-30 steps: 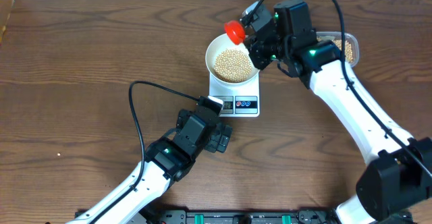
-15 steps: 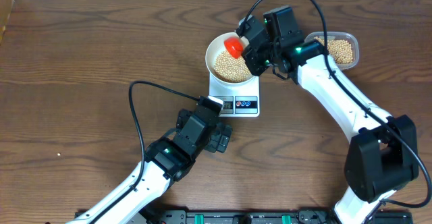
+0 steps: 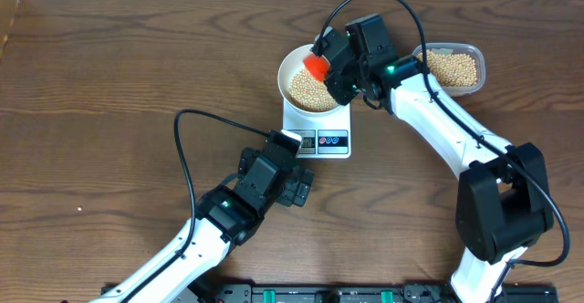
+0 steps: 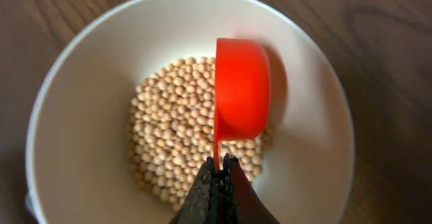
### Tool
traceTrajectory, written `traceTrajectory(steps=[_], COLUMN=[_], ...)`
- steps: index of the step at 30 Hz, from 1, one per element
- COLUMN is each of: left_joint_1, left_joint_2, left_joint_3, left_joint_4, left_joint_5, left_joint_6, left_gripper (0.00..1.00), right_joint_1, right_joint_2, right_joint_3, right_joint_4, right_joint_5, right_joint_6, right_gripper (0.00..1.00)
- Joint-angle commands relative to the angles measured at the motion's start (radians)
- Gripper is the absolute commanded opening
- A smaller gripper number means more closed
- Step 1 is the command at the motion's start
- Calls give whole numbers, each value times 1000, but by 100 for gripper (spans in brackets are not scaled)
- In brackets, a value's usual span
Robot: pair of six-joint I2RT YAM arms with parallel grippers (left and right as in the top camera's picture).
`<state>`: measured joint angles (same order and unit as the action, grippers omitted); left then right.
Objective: Scoop item into bowl and weigh 50g on scale
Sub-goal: 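Lower the scoop into the bowl and tip it further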
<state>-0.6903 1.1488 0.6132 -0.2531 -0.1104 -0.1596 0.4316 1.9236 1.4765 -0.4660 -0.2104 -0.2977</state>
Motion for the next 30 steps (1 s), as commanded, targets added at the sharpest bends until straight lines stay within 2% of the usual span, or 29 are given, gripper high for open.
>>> traceTrajectory(steps=[1,15,30], left_joint_1=[-2,-2,-2], left_joint_2=[-6,-6,-6], left_joint_3=[-7,-7,-7], left_joint_4=[1,0,1], left_joint_5=[-3,-3,-3], left_joint_6=[5,5,5], left_gripper=[98,98,98], right_joint_1=[10,62,99], right_joint_2=[3,5,5], right_joint_3=[8,8,8], right_joint_4=[2,-35,-79], right_joint_5=[35,74,4], right_joint_6=[-45,-111,-80], right_gripper=[1,1,1])
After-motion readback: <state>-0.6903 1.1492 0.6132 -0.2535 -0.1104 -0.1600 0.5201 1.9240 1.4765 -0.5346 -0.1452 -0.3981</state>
